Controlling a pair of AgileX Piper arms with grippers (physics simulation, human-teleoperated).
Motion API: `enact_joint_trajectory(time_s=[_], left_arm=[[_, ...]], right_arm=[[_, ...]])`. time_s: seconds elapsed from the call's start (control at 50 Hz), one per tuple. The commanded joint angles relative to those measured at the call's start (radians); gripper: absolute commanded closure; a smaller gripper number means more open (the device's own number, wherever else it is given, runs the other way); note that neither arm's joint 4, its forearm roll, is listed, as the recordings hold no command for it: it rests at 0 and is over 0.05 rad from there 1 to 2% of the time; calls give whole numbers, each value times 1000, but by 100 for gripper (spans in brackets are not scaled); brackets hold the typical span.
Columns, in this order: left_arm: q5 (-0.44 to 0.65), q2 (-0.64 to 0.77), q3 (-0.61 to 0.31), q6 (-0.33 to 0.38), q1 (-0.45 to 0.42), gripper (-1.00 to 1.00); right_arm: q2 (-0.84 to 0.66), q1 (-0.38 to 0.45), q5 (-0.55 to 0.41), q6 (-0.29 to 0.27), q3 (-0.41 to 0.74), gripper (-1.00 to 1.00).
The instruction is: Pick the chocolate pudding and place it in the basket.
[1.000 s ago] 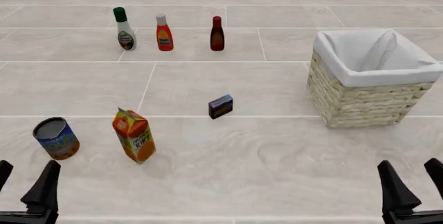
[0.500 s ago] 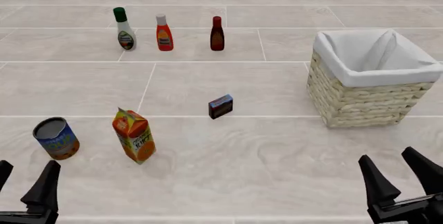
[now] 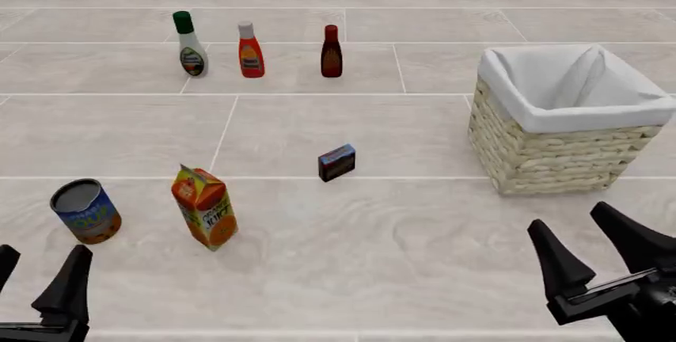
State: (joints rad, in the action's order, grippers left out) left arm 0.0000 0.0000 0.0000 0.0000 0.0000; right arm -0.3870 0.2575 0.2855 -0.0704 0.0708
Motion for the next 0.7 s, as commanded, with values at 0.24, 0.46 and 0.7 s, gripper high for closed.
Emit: enact_joint_trajectory(time_s=[0.24, 0.46, 0.7], left_arm=[[0, 0, 0, 0, 0, -100], [0, 0, 0, 0, 0, -100], [0, 0, 0, 0, 0, -100]], right_arm=[[-201, 92, 122, 19, 69, -100], [-306, 140, 179, 41, 114, -100], [-451, 174, 260, 55, 165, -100]])
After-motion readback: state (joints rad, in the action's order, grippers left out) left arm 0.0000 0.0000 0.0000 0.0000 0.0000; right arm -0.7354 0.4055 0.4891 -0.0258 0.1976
